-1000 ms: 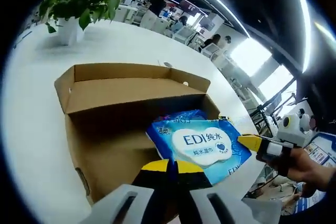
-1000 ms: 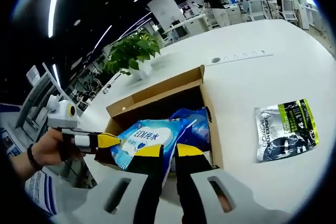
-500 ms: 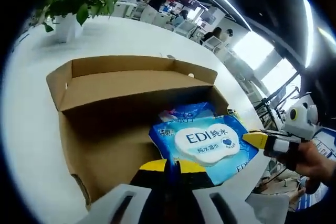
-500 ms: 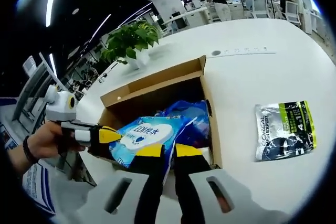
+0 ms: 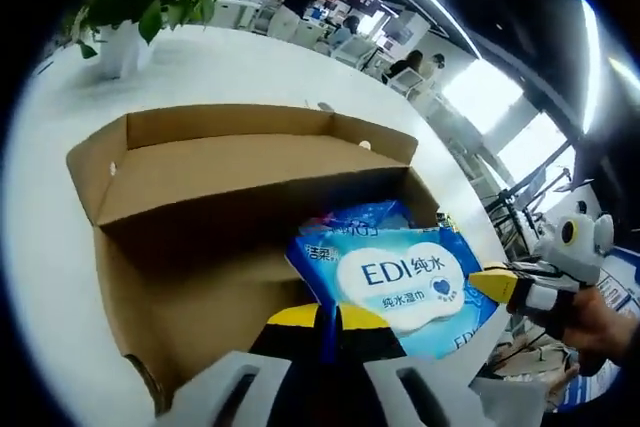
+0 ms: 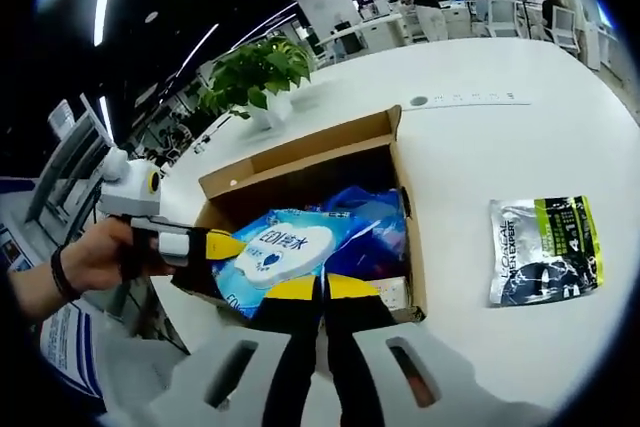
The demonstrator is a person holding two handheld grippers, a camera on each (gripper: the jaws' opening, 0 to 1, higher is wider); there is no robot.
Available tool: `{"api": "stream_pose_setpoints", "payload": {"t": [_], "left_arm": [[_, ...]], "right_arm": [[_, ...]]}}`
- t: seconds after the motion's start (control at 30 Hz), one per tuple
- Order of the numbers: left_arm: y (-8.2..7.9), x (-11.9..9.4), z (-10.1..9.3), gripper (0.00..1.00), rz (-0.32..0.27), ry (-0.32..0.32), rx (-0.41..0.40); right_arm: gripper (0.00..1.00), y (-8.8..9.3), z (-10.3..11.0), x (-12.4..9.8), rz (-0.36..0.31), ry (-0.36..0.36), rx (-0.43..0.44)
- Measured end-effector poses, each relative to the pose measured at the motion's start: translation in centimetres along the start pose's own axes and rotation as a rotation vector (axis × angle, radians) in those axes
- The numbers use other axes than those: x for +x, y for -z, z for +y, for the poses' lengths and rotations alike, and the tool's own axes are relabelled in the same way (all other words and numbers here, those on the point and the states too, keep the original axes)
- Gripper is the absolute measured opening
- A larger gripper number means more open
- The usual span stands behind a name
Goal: Operate the shoe box by opening the lid, removing the specified soft item, and placing it in the target area until the item is outside and the box remains undamaged.
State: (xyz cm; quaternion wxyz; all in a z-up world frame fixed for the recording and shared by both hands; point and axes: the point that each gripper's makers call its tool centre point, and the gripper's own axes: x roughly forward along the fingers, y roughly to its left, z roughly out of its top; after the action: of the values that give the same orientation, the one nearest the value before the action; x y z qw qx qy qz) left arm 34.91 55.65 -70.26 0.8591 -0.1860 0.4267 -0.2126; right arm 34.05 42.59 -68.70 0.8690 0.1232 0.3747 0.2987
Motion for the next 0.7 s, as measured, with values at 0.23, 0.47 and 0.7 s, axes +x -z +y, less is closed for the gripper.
{"api": "stream_pose_setpoints", "payload": {"t": [0.23, 0.47, 0.7], "left_arm": [[-0.6, -1.1, -0.9, 0.03, -0.015, -0.020, 0.091], [-1.9, -2.4, -2.9, 0.03, -0.057, -0.004, 0.125], [-2.5, -1.9, -5.0, 0.03, -0.063, 0.023, 0.153]], "right_arm": [[0.00, -0.5, 0.2, -0.4, -0.032, -0.021, 0.045], [0.00, -0.9, 0.2, -2.0, -0.081, -0.034, 0.061], [0.00, -1.0, -0.8, -3.6, -0.114, -0.023, 0.093]]}}
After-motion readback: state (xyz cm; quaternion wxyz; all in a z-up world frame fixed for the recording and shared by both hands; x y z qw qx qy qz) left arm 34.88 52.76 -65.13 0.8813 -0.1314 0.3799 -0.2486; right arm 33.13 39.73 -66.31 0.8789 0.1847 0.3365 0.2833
